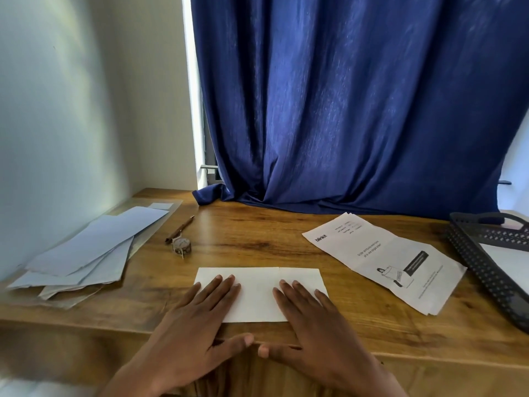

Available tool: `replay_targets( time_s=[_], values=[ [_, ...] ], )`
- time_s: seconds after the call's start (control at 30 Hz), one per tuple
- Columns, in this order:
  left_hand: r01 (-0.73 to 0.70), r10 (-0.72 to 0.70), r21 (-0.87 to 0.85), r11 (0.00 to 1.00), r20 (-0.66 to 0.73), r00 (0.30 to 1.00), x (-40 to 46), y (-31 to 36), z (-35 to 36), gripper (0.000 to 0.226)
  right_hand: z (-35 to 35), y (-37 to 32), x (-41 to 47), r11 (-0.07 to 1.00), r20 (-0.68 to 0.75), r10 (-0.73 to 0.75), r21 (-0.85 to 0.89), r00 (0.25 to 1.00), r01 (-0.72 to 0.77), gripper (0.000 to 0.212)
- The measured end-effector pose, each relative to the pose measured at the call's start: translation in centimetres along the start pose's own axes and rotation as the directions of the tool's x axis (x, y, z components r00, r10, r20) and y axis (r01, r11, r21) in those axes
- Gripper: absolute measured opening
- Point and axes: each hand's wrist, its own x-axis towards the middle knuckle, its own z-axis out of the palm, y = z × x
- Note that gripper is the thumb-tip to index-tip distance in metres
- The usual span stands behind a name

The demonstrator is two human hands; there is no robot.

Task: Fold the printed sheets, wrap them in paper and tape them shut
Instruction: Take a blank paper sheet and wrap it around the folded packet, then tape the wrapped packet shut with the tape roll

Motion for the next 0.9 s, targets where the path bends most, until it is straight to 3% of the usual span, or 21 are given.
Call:
replay_targets(
  time_s=[0.1, 0.23, 0.3, 0.37, 0.43, 0.5, 0.63, 0.77, 0.83, 0.9],
  values=[
    [-0.030, 0.033, 0.030, 0.999, -0.089, 0.996, -1.5, -0.7, 0.5, 0.096, 0.2, 0.4, -1.5, 0.998, -0.062, -0.055, -0.037, 0.997, 0.053, 0.097],
    [-0.131, 0.128, -0.010, 0.991, -0.142, 0.982, -3.0, -2.5, 1.6, 0.070, 0.9, 1.5, -3.8, 0.995, -0.120, -0.097, -0.034, 0.988, 0.094, 0.073],
    [-0.184, 0.174, -0.033, 0.982, -0.206, 0.963, -3.7, -3.3, 1.8, 0.058, 0.7, 3.1, -4.9, 0.987, -0.168, -0.137, 0.057, 0.976, 0.148, 0.068],
    [-0.226, 0.188, -0.122, 0.967, -0.259, 0.947, -4.0, -4.1, 1.8, 0.075, -0.5, 4.9, -6.1, 0.979, -0.222, -0.128, 0.127, 0.967, 0.158, 0.059],
    [-0.218, 0.119, -0.261, 0.940, -0.348, 0.930, -4.2, -4.4, 1.7, 0.091, -1.6, 6.3, -6.6, 0.974, -0.257, -0.072, 0.192, 0.964, 0.124, 0.038],
    [-0.210, 0.025, -0.413, 0.886, -0.408, 0.913, -4.2, -4.3, 1.2, 0.084, -2.5, 6.8, -7.0, 0.934, -0.273, 0.002, 0.345, 0.962, 0.095, 0.023],
    [-0.188, -0.174, -0.676, 0.713, -0.429, 0.886, -3.7, -2.5, -1.8, 0.014, -4.5, 6.1, -6.6, 0.714, -0.306, 0.208, 0.696, 0.929, 0.070, 0.011],
    [-0.187, -0.425, -0.856, 0.482, -0.415, 0.804, -1.6, -1.8, -4.2, 0.023, -7.1, 5.4, -4.4, 0.454, -0.351, 0.371, 0.876, 0.860, 0.162, 0.014],
    [-0.167, -0.455, -0.874, 0.456, -0.390, 0.800, -0.3, -1.9, -5.0, 0.032, -7.4, 5.4, -2.3, 0.359, -0.288, 0.430, 0.924, 0.856, 0.131, 0.013],
    [-0.102, -0.462, -0.863, 0.494, -0.360, 0.811, 1.2, -2.4, -5.1, 0.038, -6.8, 6.1, 0.3, 0.394, -0.256, 0.468, 0.917, 0.846, 0.060, 0.014]
  ],
)
